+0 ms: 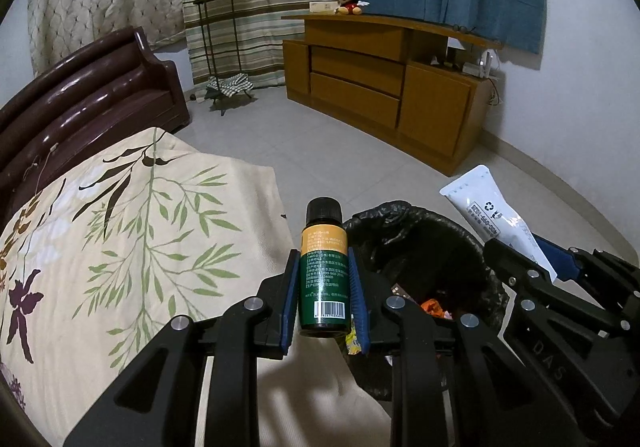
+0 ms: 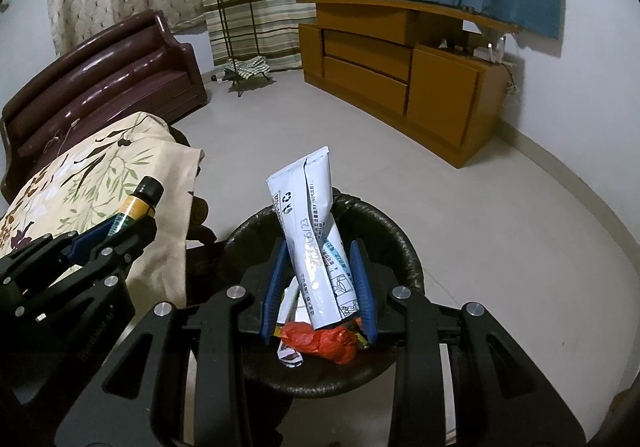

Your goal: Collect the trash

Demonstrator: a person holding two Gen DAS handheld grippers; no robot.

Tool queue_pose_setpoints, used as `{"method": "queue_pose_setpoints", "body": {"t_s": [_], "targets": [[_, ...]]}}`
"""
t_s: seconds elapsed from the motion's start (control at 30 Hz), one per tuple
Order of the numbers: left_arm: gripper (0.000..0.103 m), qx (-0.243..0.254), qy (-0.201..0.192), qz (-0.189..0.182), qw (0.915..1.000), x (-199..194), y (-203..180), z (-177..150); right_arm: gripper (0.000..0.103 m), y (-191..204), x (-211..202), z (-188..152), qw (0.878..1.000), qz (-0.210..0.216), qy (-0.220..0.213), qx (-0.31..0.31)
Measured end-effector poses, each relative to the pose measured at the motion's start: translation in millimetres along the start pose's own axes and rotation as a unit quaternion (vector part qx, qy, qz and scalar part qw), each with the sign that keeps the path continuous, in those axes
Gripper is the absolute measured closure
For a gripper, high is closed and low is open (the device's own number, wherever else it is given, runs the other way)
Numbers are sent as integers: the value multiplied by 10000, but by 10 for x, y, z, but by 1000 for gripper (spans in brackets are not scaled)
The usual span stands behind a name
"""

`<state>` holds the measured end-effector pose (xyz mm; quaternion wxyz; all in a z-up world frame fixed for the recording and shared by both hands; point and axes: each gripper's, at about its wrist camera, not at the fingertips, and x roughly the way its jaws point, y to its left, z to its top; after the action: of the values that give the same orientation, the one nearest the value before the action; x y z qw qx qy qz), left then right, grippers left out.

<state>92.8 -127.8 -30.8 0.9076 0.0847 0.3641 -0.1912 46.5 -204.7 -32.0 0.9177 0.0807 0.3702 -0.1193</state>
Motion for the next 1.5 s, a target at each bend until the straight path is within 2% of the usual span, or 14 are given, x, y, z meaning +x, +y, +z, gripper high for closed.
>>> {"method": "queue_pose_setpoints", "body": {"t_s": [0.43,0.47,0.5,0.53,0.57,0.6,0.9,1.07,1.13,1.5], "targets": [[79,91,17,52,9999,96,-75,82,70,-49,168,42,9999,-124,31,103],[77,111,29,61,9999,110,-84,85,68,-53,172,36,9998,-135,32,106],[68,109,29,71,9999,113,-83,77,59,-53,181,34,9998,-140,41,107],[62,96,28,79,9999,116,-85,84,53,-60,182,29,9998,-141,34,115],[50,67,8,90,9999,113,-80,87,53,-64,176,26,9998,-166,10,128],[46,36,-25,111,9999,103,-71,94,52,-66,175,25,9997,-189,5,129],[33,-61,-74,141,9999,43,15,86,45,-114,131,30,9994,-304,-73,166],[31,-121,-164,238,9995,-94,116,31,43,-83,48,19,9993,-336,-122,126],[31,-168,-193,257,9993,-153,161,11,37,-63,1,10,9992,-339,-161,104],[27,-305,-379,493,9976,-599,374,-208,31,192,-398,-64,9986,-244,-456,-105]]}}
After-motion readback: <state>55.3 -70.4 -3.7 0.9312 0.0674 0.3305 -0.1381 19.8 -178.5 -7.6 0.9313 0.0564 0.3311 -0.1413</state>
